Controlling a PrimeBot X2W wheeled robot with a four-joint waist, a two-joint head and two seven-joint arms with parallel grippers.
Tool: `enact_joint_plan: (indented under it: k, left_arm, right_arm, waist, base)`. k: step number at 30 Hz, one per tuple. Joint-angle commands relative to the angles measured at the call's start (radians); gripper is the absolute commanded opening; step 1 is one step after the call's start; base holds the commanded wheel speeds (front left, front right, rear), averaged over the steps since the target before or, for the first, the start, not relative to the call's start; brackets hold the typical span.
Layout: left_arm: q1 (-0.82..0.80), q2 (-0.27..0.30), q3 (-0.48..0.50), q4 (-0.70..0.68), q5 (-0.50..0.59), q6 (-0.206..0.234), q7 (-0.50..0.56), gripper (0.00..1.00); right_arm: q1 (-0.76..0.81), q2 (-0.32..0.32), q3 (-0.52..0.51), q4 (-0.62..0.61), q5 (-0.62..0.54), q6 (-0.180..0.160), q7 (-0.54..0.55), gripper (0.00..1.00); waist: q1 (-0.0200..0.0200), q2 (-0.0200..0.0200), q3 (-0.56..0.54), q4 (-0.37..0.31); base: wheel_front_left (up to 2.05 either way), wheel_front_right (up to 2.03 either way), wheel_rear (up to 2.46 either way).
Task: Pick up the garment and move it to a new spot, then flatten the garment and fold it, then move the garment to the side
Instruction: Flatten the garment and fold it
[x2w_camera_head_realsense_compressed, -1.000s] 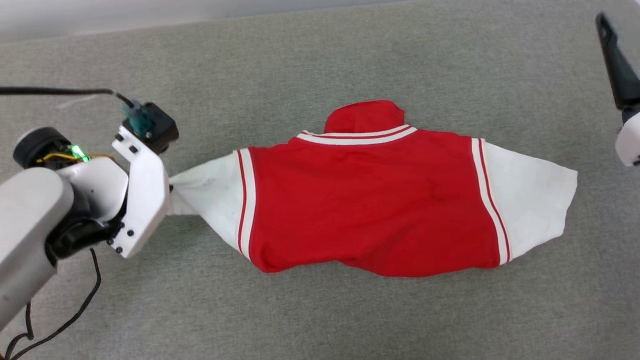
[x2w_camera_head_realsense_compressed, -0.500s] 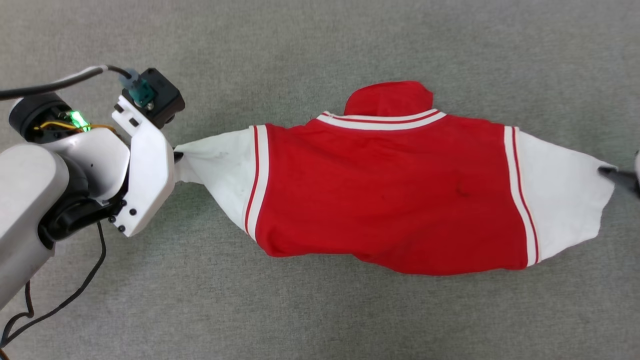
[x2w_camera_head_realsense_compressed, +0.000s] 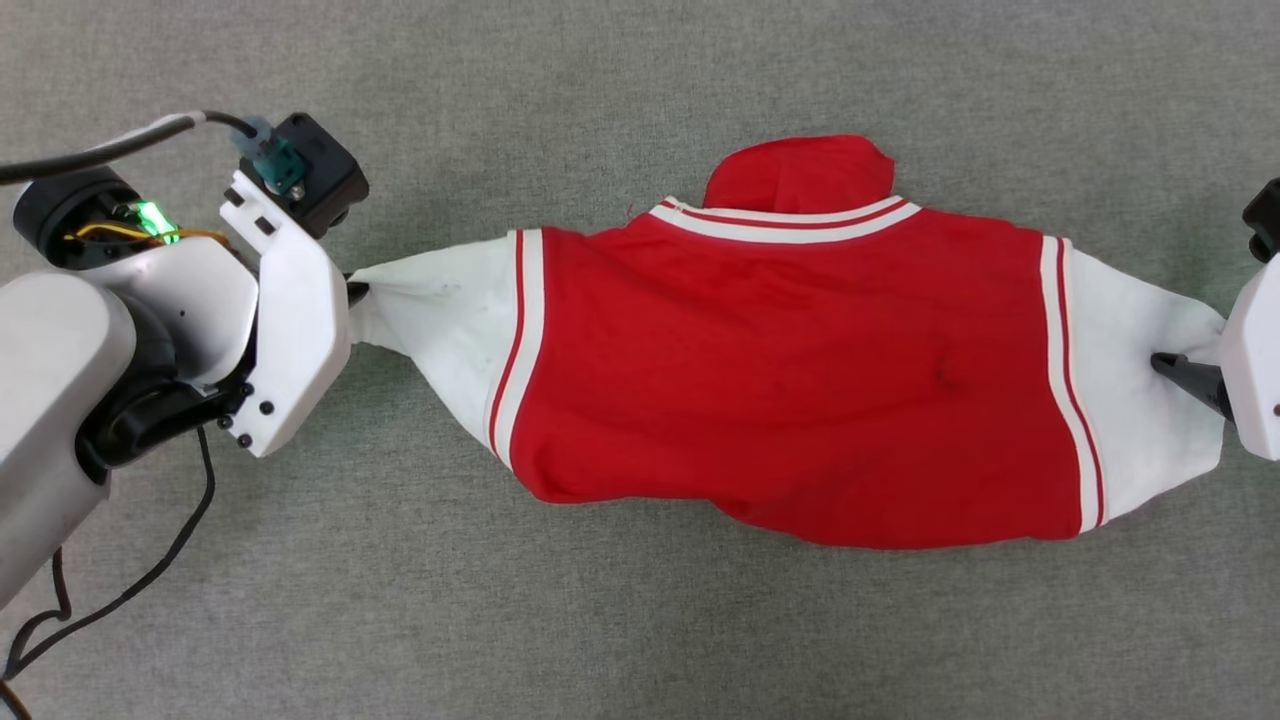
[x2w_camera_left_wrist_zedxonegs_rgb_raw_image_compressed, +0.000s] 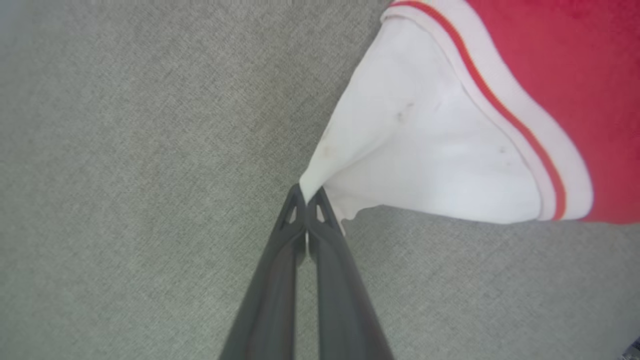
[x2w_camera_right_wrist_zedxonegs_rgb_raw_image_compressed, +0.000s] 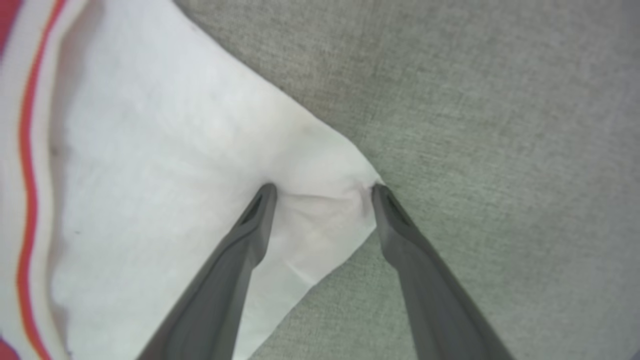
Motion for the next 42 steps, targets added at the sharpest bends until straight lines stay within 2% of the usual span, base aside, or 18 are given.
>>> enact_joint_plan:
  k: [1, 2, 8, 16, 17, 20, 29, 36, 42]
  left_arm:
    - [0.003, -0.004, -0.002, 0.006, 0.001, -0.002, -0.011, 0.0]
    - [0.007, -0.005, -0.003, 0.012, 0.002, -0.003, -0.02, 0.0]
    - [0.025, -0.017, 0.007, 0.03, 0.009, -0.003, -0.089, 0.0]
    - [0.021, 0.008, 0.047, -0.012, 0.025, 0.002, -0.193, 0.0]
    - [0.011, 0.018, 0.063, -0.035, 0.031, 0.007, -0.225, 0.0]
    - [-0.013, 0.024, 0.085, -0.051, 0.042, 0.015, -0.248, 0.0]
    - [-0.168, -0.011, 0.152, -0.018, 0.084, 0.015, -0.29, 0.0]
    - [-0.324, -0.076, 0.185, 0.083, 0.152, 0.014, -0.326, 0.0]
    - [-0.486, -0.13, 0.209, 0.195, 0.222, 0.006, -0.381, 0.0]
  right_arm:
    - [0.06, 0.065, 0.071, 0.026, 0.014, 0.006, -0.01, 0.29]
    - [0.043, 0.056, 0.065, 0.027, 0.014, 0.005, -0.03, 0.0]
    - [-0.025, -0.022, 0.041, -0.002, 0.007, 0.004, -0.149, 0.0]
    - [-0.061, -0.097, 0.024, -0.099, -0.007, 0.003, -0.336, 0.0]
    - [-0.082, -0.112, 0.008, -0.134, -0.016, 0.003, -0.4, 0.0]
    - [-0.114, -0.116, -0.016, -0.159, -0.031, 0.003, -0.458, 0.0]
    - [-0.281, -0.079, -0.083, -0.163, -0.128, 0.003, -0.528, 0.0]
    - [-0.488, 0.021, -0.084, -0.095, -0.217, 0.003, -0.499, 0.0]
    - [-0.701, 0.113, -0.088, 0.012, -0.339, 0.003, -0.53, 0.0]
  waist:
    - [0.0001, 0.0, -0.013, -0.004]
    - [0.0001, 0.0, -0.022, -0.006]
    - [0.0001, 0.0, -0.105, -0.007]
    - [0.0001, 0.0, -0.207, -0.011]
    - [0.0001, 0.0, -0.237, -0.014]
    - [0.0001, 0.0, -0.257, -0.013]
    - [0.0001, 0.0, -0.245, 0.001]
    - [0.0001, 0.0, -0.148, 0.004]
    - [0.0001, 0.0, -0.038, 0.01]
  base:
    - [0.0, 0.0, 0.0]
    - [0.0, 0.0, 0.0]
    - [0.0, 0.0, 0.0]
    - [0.0, 0.0, 0.0]
    - [0.0, 0.0, 0.0]
    - [0.0, 0.0, 0.0]
    - [0.0, 0.0, 0.0]
    - [0.0, 0.0, 0.0]
    - [0.0, 0.0, 0.0]
